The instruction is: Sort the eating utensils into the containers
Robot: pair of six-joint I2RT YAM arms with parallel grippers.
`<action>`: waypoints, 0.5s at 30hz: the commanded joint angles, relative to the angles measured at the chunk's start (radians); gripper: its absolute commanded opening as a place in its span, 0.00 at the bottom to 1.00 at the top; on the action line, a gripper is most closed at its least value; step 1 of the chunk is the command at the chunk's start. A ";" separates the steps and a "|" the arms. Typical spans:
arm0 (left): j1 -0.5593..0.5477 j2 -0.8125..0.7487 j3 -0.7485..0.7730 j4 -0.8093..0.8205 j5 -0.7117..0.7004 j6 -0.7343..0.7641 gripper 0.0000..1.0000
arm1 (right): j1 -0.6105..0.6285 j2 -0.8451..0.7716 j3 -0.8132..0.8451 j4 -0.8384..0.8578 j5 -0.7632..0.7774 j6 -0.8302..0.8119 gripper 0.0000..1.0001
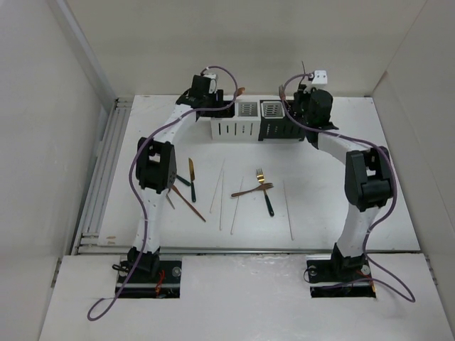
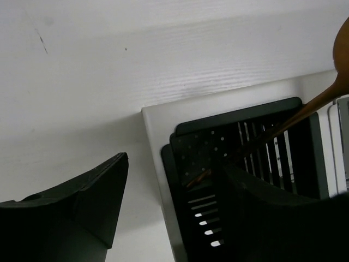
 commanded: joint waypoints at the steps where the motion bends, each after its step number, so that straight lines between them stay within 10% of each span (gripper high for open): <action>1: 0.026 -0.174 -0.043 0.035 0.035 -0.029 0.60 | 0.035 -0.068 -0.042 0.101 0.052 -0.091 0.38; 4: 0.062 -0.283 -0.118 0.081 0.035 -0.095 0.61 | 0.035 -0.127 -0.099 0.101 0.073 -0.091 0.69; 12: 0.091 -0.614 -0.444 -0.010 -0.129 0.128 0.59 | 0.047 -0.302 -0.130 0.054 0.107 -0.082 0.88; 15: 0.091 -0.773 -0.634 -0.084 -0.129 0.242 0.59 | 0.073 -0.417 -0.079 -0.256 0.037 -0.050 0.96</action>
